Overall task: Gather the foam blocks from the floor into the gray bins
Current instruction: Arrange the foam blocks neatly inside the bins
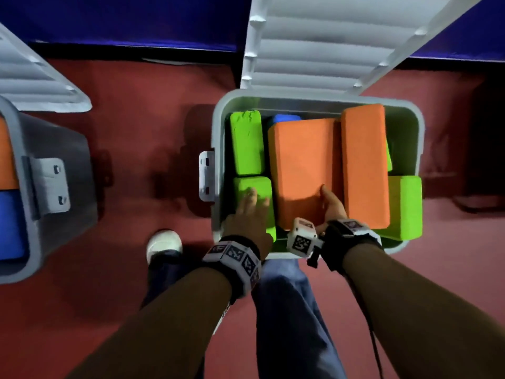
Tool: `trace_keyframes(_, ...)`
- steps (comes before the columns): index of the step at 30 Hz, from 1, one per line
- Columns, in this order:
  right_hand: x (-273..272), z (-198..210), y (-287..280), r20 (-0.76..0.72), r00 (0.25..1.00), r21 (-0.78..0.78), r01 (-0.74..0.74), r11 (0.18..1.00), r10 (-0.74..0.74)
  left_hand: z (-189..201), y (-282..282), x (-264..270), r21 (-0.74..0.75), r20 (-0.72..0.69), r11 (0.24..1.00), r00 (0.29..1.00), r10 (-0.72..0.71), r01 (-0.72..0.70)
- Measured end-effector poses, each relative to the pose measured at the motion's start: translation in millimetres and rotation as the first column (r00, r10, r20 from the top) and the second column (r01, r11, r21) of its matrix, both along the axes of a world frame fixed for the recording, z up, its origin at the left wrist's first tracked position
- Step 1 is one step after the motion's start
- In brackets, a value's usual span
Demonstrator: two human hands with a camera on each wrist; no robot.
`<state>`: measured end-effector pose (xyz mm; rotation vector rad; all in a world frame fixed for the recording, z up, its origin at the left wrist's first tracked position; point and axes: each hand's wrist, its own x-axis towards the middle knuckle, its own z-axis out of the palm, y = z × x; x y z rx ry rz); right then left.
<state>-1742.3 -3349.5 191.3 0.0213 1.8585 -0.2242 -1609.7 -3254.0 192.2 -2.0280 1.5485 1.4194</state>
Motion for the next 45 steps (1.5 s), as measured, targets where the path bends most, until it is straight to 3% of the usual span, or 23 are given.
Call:
trace_keyframes(6,-24,6,-5,0.044,0.999,-0.047,0.022,0.999,-0.02,-16,5,-25,0.103,0.054,0.994,0.998,-0.04,0.035)
trace_keyframes(12,-38,18,-35,0.063,0.97,-0.178,0.244,0.953,-0.236,-21,20,-10,0.118,0.254,0.992,0.965,-0.074,0.045)
trace_keyframes(17,-38,19,-25,0.185,0.91,-0.139,0.397,0.907,-0.371,-29,19,-11,0.086,0.253,0.996,0.966,-0.045,0.024)
trace_keyframes(19,-34,23,-22,0.234,0.895,-0.213,0.428,0.879,-0.379,-36,10,-11,0.096,0.27,0.99,0.954,-0.129,0.106)
trace_keyframes(21,-37,24,-21,0.243,0.904,-0.312,0.416,0.854,-0.351,-39,1,-17,0.104,0.243,0.992,0.965,-0.1,0.076)
trace_keyframes(25,-56,32,-16,0.104,0.969,-0.515,0.244,0.821,-0.223,-39,-6,-39,0.038,0.133,0.994,0.986,0.097,-0.103)
trace_keyframes(28,-74,40,-14,-0.075,0.982,-0.621,0.092,0.778,-0.176,-45,-11,-39,0.137,0.126,0.953,0.959,0.255,-0.271)
trace_keyframes(32,-87,48,-14,-0.26,0.959,-0.677,-0.099,0.73,-0.111,-63,-1,-25,0.097,0.213,0.985,0.97,0.12,-0.143)
trace_keyframes(35,-84,51,-9,-0.267,0.964,-0.721,-0.187,0.667,-0.018,-78,1,-22,0.102,0.216,0.988,0.972,0.091,-0.116)
trace_keyframes(38,-76,60,-1,-0.341,0.933,-0.771,-0.348,0.533,0.115,-83,0,-23,0.093,0.193,0.992,0.979,0.071,-0.091)
trace_keyframes(42,-53,71,23,-0.49,0.811,-0.746,-0.58,0.327,0.319,-65,-11,-6,0.076,0.057,0.989,0.99,0.126,-0.13)
trace_keyframes(43,-45,70,29,-0.524,0.771,-0.729,-0.625,0.278,0.361,-50,-20,5,0.106,-0.012,0.965,0.97,0.244,-0.241)
trace_keyframes(44,-37,70,35,-0.561,0.728,-0.705,-0.669,0.234,0.394,-31,-30,14,0.144,-0.111,0.887,0.883,0.455,-0.439)
trace_keyframes(45,-26,69,40,-0.601,0.682,-0.677,-0.712,0.188,0.417,-12,-37,23,0.214,-0.216,0.719,0.685,0.695,-0.662)
